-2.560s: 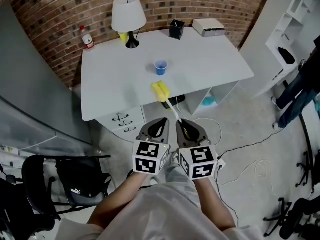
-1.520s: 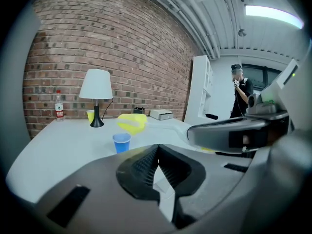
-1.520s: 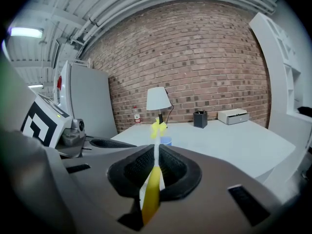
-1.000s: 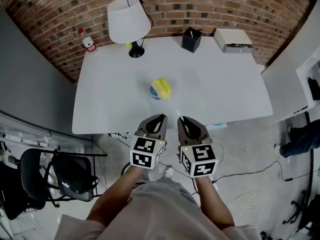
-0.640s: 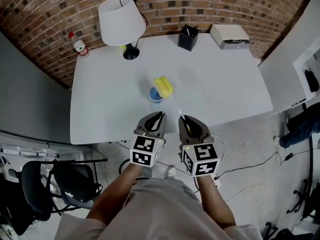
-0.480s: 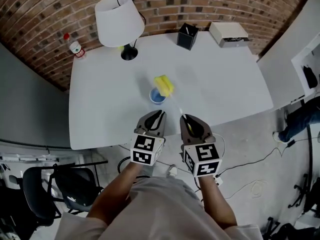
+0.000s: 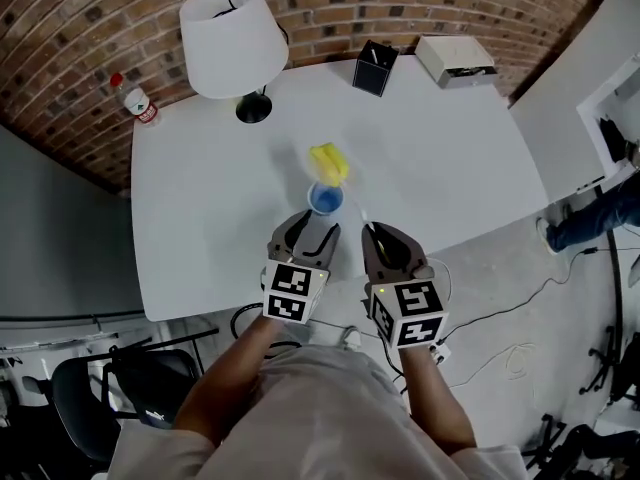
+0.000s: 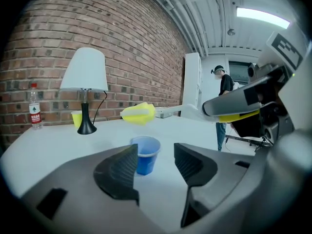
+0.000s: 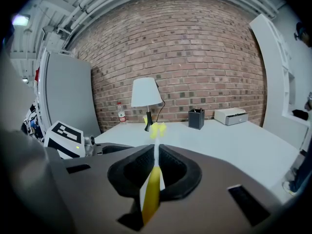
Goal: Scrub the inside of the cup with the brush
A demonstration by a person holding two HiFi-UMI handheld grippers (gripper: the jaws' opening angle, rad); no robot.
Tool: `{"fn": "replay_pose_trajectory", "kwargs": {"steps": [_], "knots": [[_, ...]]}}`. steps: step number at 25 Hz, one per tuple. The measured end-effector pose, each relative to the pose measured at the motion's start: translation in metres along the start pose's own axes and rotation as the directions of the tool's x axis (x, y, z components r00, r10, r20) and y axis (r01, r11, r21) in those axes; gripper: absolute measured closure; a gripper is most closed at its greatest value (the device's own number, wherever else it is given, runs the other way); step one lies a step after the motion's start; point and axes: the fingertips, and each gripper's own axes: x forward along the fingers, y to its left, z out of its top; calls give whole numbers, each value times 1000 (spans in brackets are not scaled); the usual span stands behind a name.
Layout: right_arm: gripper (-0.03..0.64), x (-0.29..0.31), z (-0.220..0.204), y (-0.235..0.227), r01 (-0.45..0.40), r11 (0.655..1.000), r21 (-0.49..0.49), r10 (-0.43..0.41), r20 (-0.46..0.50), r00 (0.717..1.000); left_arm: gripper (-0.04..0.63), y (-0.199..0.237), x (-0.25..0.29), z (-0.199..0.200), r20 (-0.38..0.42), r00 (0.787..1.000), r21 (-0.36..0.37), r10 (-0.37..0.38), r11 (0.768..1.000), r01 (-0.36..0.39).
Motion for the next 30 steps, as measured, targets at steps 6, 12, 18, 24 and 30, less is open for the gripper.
{"fn": "replay_pose_trajectory", "kwargs": {"steps": [6, 12, 18, 24, 30], "knots": [[591, 14, 3, 5, 20, 1000, 8, -20, 0, 1000, 328, 13, 11, -11, -29, 998, -3, -48, 999, 48], [591, 25, 6, 5, 47, 999, 14, -47, -1, 999, 280, 20, 28, -25, -66, 990, -14, -122, 993, 121], [591, 31, 4, 0, 81, 997, 17, -81, -7, 997, 273, 27, 42, -33, -85, 984, -7, -155, 988, 155], [591, 37, 1, -4, 103, 994, 25, -102, -16, 995, 273, 27, 56, -38, -115, 973, 29, -199, 979, 203], [591, 44, -1, -12, 111, 993, 33, -110, -22, 994, 273, 26, 67, -39, -141, 970, 64, -199, 976, 210]]}}
